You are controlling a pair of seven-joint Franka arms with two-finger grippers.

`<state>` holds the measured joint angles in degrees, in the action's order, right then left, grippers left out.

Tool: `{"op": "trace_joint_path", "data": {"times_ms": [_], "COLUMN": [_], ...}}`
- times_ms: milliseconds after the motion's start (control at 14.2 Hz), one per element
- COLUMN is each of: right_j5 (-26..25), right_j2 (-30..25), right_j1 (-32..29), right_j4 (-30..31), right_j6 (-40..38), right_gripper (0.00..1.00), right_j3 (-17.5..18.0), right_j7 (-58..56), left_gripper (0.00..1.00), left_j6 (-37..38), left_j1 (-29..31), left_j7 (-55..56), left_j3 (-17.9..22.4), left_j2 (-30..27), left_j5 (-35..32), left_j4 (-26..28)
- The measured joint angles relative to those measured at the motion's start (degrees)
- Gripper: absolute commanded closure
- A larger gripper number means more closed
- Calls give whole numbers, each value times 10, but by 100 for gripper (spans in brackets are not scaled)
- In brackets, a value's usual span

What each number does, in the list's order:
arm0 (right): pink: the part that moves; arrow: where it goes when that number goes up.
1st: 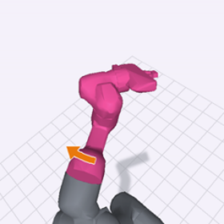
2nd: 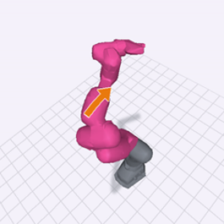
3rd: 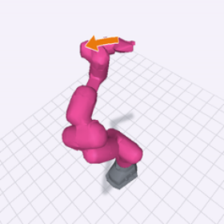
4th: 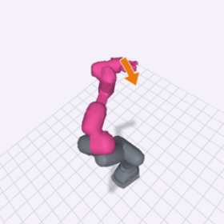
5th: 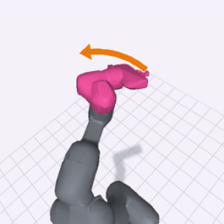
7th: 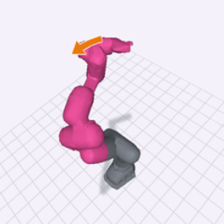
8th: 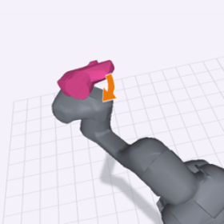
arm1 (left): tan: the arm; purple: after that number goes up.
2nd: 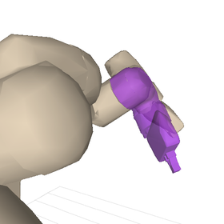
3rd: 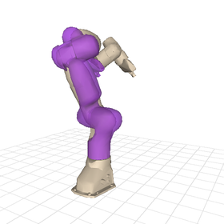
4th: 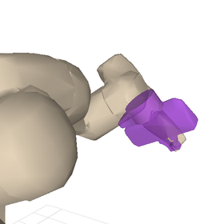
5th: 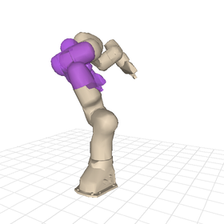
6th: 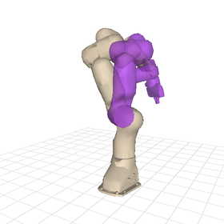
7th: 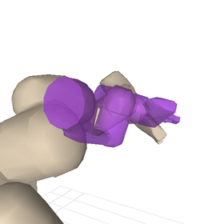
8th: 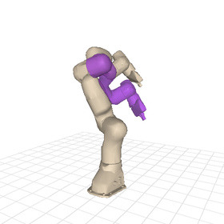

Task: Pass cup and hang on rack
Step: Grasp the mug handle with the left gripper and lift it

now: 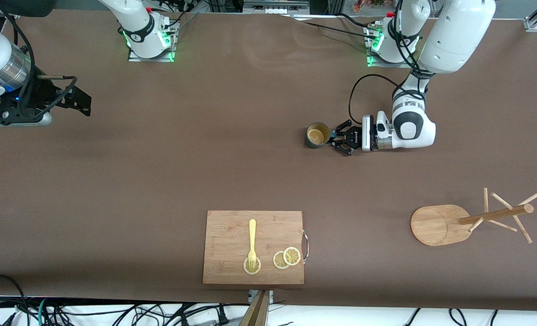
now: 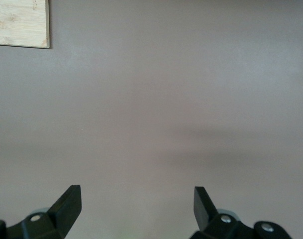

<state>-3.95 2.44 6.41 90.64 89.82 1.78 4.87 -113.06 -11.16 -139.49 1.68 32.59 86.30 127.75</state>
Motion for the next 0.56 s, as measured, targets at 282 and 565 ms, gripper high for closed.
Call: {"op": "trace_joint_path", "data": {"times_ms": [282, 565], "right_j5": [0, 0], "right_j2": [0, 0], "right_j1": [0, 0], "right_j4": [0, 0], "right_j6": [0, 0], "right_gripper": [0, 0], "right_j3": [0, 0], "right_j7": [0, 0], "left_gripper": [100, 100], "left_j6": [19, 84], "left_j1": [33, 96], "left_j7": [277, 588], "left_j3": [4, 9], "left_j2": [-97, -196], "left_j5": [-89, -158], "left_j4": [-5, -6]}}
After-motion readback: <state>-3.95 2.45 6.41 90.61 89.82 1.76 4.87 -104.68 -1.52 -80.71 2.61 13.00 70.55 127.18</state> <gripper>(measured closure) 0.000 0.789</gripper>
